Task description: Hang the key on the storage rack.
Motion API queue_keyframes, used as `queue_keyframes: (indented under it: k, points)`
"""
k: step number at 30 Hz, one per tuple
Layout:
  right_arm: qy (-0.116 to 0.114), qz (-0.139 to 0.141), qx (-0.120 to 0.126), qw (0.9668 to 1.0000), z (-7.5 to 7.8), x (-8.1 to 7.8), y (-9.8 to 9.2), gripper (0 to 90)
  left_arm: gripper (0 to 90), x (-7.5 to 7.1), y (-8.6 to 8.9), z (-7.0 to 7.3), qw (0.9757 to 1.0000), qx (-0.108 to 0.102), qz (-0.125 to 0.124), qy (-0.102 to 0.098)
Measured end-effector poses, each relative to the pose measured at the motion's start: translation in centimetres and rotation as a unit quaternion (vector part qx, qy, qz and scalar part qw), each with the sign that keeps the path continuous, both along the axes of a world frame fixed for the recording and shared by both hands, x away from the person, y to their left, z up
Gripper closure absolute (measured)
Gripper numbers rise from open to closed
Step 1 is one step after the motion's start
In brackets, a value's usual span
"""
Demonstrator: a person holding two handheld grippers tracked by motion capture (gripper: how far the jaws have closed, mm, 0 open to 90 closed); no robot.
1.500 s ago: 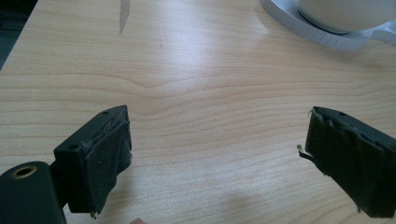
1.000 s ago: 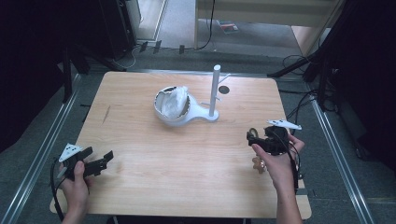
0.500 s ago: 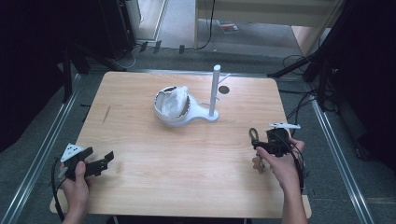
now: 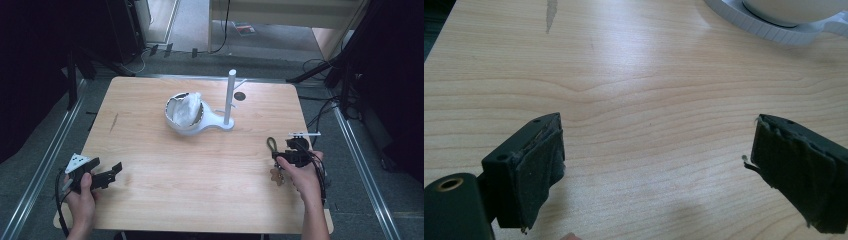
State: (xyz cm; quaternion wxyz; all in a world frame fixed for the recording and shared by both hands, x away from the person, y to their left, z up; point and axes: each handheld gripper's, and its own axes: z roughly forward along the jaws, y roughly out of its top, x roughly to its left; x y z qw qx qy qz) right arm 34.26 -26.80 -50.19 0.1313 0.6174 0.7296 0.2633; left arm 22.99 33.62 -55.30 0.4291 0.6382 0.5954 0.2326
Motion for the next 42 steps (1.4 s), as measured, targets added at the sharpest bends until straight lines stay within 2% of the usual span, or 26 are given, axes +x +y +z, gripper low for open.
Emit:
queue_keyframes:
  k: [10,20,25,27,32,37,39,42]
  points:
    - [0.027,0.014,0.018,0.9994,-0.9,0.5,-0.2,52.8,7.7,0.0,0.0,0.0,1.0,0.0,-0.001,0.0]
    - [0.032,0.006,0.011,0.9994,-1.3,0.7,-0.4,55.1,7.7,0.0,0.0,0.0,1.0,-0.001,0.0,0.0]
    - [0.034,0.003,0.016,0.9993,-1.5,0.7,-0.5,57.3,7.7,0.0,0.0,0.0,1.0,-0.001,-0.001,0.001]
    - [0.032,0.003,0.012,0.9994,-1.6,0.7,-0.4,60.1,7.7,0.0,0.0,0.0,1.0,-0.001,-0.001,0.001]
    - [0.016,0.005,-0.023,0.9996,-1.7,0.4,0.1,65.5,7.7,0.0,0.1,0.0,1.0,0.0,-0.002,0.003]
    - [0.002,0.01,-0.056,0.9984,-1.8,0.0,0.7,67.2,7.7,0.0,0.0,0.0,1.0,-0.001,-0.002,0.004]
    - [-0.003,0.013,-0.063,0.9979,-1.9,0.0,0.8,67.5,7.7,0.0,0.0,0.0,1.0,-0.001,-0.002,0.004]
    - [-0.011,0.01,-0.059,0.9981,-2.0,-0.1,0.8,68.0,7.7,0.0,0.0,0.0,1.0,-0.001,-0.002,0.004]
